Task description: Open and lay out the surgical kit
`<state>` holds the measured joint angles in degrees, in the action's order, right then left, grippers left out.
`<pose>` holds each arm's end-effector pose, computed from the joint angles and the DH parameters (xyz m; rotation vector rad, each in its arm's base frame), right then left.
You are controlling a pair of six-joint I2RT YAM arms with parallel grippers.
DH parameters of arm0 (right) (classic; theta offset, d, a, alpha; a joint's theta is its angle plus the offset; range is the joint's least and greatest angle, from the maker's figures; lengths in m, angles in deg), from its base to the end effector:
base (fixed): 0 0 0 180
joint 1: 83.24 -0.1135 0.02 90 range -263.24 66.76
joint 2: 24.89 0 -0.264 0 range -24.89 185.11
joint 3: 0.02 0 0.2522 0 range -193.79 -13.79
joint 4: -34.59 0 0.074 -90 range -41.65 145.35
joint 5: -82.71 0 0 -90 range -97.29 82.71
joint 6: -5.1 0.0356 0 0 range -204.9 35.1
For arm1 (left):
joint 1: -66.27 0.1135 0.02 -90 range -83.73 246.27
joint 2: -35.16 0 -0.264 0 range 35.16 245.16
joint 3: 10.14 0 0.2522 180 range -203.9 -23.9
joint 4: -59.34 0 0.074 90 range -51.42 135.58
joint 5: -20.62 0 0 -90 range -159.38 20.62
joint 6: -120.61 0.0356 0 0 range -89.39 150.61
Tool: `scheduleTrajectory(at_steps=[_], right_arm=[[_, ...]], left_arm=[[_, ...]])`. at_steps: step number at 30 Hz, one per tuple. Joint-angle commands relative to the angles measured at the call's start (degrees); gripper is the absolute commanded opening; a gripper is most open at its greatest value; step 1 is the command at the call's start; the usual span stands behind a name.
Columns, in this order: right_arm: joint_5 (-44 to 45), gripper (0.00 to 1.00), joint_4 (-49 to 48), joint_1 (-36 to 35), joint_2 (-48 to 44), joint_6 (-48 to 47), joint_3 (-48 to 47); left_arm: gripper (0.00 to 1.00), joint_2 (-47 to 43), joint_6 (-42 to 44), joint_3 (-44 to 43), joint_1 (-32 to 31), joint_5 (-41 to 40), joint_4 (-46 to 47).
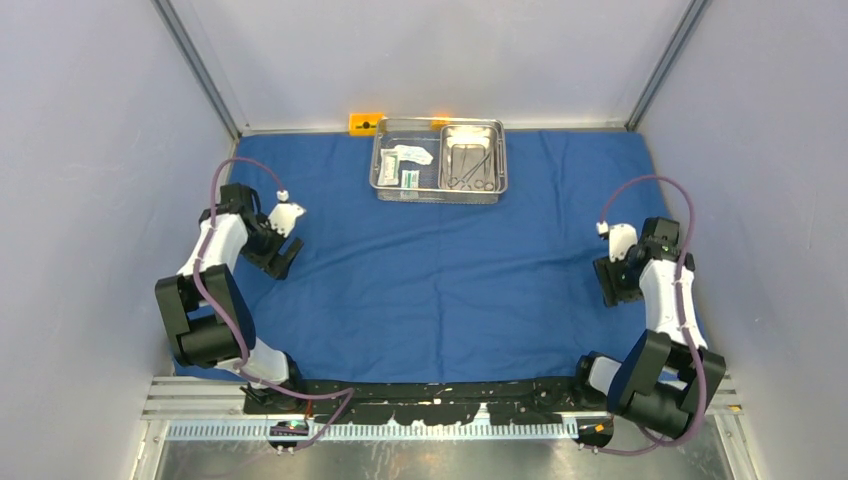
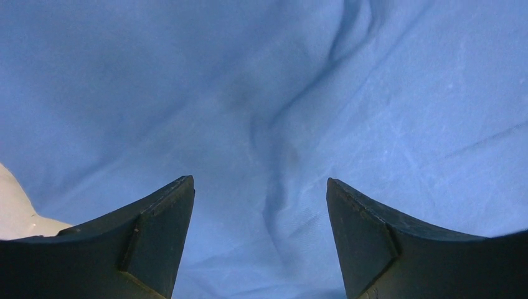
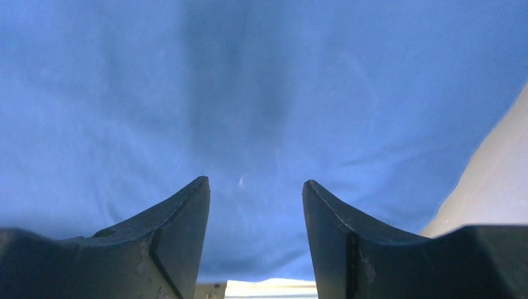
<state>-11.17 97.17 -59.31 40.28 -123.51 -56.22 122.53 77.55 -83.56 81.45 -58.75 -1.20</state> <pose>0.1773 -0.0760 0.2099 -0.3766 2.8022 -0.1565 0.2737 0.0675 0.2114 0.8045 2.6977 -0.0265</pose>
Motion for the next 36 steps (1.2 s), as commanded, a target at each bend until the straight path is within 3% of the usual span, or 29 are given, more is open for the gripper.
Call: scheduleTrajectory(at_steps=[1, 3, 6, 19, 36], right_arm=[[-2.82, 0.63, -14.55, 1.97, 5.91, 8.73, -1.59], [-2.23, 0.7, -18.25, 2.47, 10.73, 9.63, -1.85], [-0.68, 0.72, -22.94, 3.03, 15.27, 9.2, -1.15], [2.15, 0.68, -19.88, 12.25, 19.21, -5.92, 5.7], [8.77, 0.62, -14.35, 14.82, 1.76, -13.36, 19.64]], left_arm=[[0.8, -0.24, -5.79, -2.41, 0.44, 2.89, 4.45], [0.8, 0.57, -6.57, -3.22, 0.49, 3.16, 4.8], [0.8, 1.32, -7.07, -3.74, 0.56, 3.25, 5.47], [0.79, 3.77, -5.76, -3.57, 2.4, 0.63, 7.4], [0.79, 3.24, -3.84, -2.52, 2.95, -1.37, 8.48]])
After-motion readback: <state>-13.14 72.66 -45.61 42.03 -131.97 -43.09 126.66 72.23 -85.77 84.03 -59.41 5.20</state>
